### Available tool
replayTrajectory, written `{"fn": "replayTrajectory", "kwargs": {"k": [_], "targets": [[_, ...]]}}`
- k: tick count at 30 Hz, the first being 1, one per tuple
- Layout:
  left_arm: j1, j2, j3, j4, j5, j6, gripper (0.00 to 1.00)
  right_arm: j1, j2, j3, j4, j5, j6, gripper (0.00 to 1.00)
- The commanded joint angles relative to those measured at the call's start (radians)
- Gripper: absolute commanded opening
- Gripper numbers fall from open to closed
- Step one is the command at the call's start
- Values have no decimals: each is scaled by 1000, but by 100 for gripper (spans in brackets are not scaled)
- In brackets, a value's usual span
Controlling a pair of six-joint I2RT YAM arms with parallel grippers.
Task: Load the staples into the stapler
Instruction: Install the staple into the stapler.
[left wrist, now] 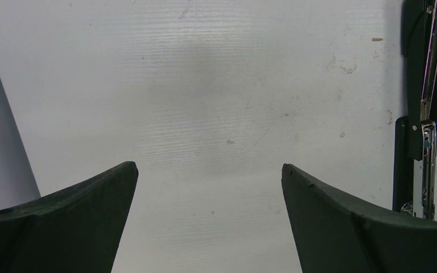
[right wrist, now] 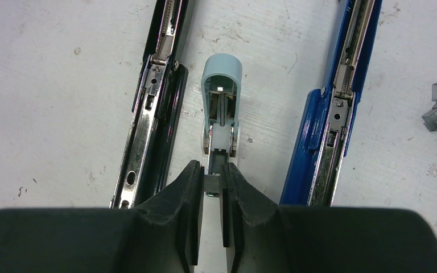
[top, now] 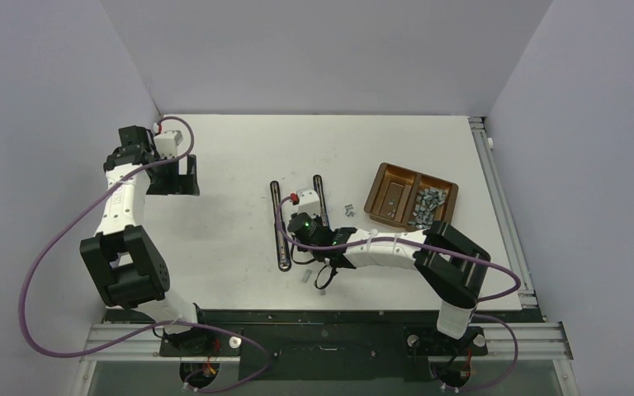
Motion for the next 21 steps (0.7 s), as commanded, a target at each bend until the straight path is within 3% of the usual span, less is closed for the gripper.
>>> {"fn": "replayTrajectory", "kwargs": {"k": [1,21], "targets": [[7,4,52,9,24,-15,96,-7,27,1,25,3,-11,9],[7,-7,44,9,23,-14,96,-8,39,6,22,-7,-17,9]]}}
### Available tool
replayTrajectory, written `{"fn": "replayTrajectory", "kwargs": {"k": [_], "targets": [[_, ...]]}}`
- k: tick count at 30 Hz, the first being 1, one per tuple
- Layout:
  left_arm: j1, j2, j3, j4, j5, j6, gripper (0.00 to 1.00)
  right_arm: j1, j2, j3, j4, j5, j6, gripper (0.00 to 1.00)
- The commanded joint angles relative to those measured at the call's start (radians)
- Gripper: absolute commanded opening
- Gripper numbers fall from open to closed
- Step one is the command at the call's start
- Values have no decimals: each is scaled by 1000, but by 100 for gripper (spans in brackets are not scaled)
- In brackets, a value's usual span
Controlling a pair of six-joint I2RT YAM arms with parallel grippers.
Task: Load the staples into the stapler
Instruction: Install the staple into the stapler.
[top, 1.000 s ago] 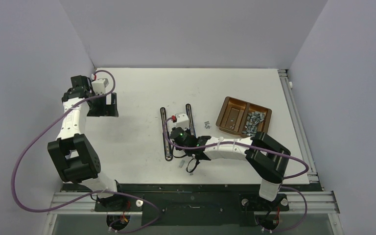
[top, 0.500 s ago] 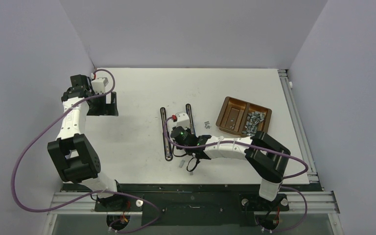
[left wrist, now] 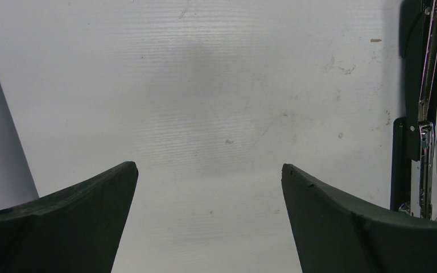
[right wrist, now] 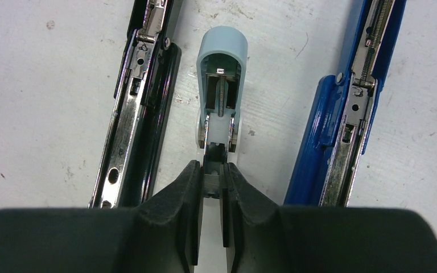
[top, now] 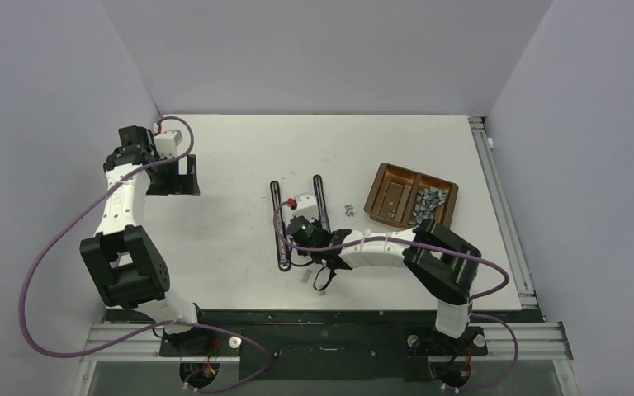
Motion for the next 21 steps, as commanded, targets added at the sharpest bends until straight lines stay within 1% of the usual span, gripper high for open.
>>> {"fn": "replayTrajectory", "kwargs": {"k": [1,13,21], "targets": [[6,-8,43,9,21,-5,96,-7,-22,11,14,10,-9,9],[7,-17,26,15,18,-1,96,-41,-70,21,6,3,-31,9],[8,-24,19,16,18,3,96,-39,-90,16,6,-15,-29,8]]}}
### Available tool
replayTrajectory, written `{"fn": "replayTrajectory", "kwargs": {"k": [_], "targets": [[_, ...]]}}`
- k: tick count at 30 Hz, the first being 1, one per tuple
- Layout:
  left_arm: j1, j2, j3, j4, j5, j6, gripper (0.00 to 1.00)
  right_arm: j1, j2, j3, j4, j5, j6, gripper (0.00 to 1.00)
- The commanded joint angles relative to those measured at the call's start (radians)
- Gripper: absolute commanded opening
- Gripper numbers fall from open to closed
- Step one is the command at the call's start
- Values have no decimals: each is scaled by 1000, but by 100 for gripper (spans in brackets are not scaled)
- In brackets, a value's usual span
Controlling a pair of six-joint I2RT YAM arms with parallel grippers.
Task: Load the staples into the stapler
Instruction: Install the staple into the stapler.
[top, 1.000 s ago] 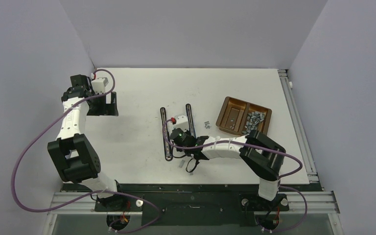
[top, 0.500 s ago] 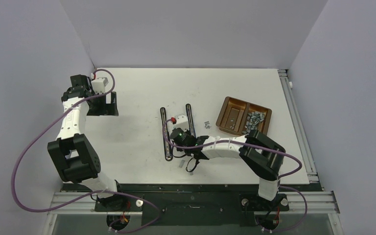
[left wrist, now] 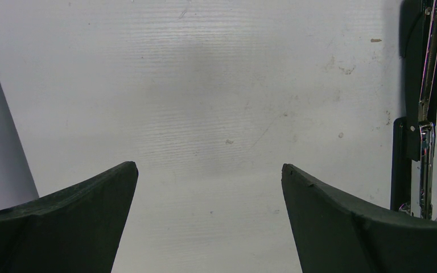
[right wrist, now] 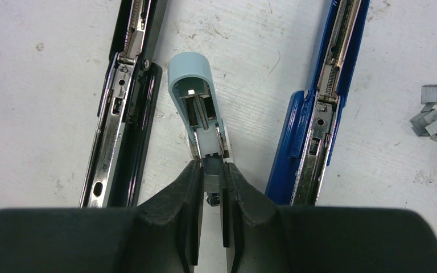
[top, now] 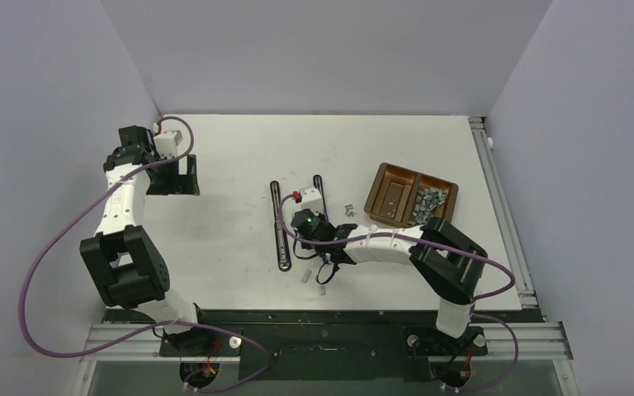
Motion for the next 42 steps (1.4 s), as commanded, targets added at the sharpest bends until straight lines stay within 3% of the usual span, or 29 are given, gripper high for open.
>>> {"fn": "replayTrajectory", "kwargs": {"k": [1,15,42], "targets": [[8,-25,17,16,19,3,96,-1,-68,15,16,-5,-6,8],[8,-31,16,16,18,4,96,-48,-52,-12,34,-20,-21,8],[7,-39,17,13,20,12,96,-21,-20,-29,14,-40,42,9]]}}
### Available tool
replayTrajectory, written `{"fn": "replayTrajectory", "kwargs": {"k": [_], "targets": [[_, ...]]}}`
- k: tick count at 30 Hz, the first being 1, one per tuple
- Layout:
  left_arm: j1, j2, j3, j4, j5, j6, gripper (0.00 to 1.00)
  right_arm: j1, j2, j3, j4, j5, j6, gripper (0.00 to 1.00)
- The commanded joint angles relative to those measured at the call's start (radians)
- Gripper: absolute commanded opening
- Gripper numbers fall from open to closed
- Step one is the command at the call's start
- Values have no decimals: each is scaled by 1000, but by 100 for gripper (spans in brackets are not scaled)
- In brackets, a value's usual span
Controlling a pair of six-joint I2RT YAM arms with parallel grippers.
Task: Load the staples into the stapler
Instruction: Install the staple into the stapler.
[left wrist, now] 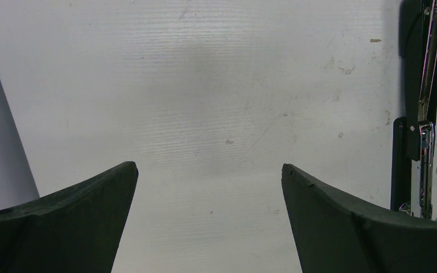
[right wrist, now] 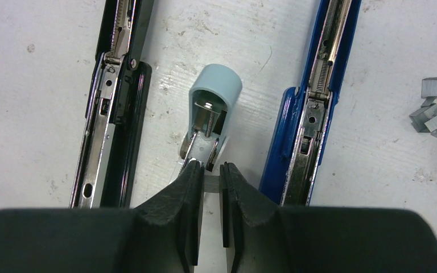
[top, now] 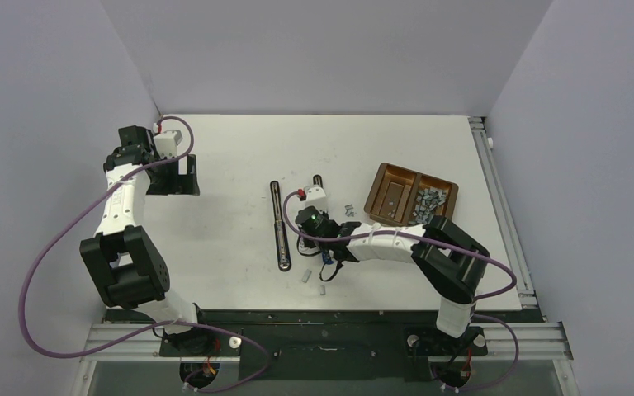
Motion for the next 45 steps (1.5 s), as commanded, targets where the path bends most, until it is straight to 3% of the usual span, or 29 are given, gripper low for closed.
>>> {"fn": "replayTrajectory", "kwargs": {"k": [1,29,45], "targets": [[7,-38,16,13,20,11,96,11,-8,-10,14,9,27,9],[8,-53,8,16,11,26,96,-35,64,99,-58,69,-64,9],[8,-60,-1,18,11,27,96,-36,39,84,-96,93,-29,9]]}}
